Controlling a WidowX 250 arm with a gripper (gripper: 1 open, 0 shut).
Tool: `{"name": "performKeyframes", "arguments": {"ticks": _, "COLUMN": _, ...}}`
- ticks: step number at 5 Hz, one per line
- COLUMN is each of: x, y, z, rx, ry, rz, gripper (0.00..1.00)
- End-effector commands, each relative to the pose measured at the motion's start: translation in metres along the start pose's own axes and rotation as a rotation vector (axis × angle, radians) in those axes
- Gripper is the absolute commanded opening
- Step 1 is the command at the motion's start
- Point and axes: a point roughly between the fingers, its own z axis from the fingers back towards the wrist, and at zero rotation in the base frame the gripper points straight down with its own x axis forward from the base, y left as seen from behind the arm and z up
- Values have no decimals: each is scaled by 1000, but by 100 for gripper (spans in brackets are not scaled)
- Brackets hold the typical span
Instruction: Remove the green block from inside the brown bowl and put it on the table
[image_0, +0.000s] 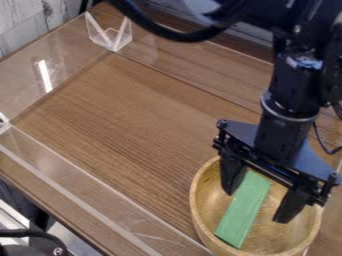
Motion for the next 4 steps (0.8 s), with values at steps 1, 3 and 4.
{"name": "performKeyframes", "arguments": {"ticks": 1, "x": 2, "y": -5, "z": 4, "rx": -22, "ry": -39, "rz": -12, "gripper": 100}}
{"name": "performKeyframes", "arguments": {"ticks": 3, "x": 3, "y": -7, "z": -5, "rx": -32, "ry": -47, "rz": -17, "gripper": 100}}
{"name": "performKeyframes", "arguments": {"ticks": 4, "x": 4, "y": -8, "z": -11, "rx": -41, "ry": -63, "rz": -25, "gripper": 100}}
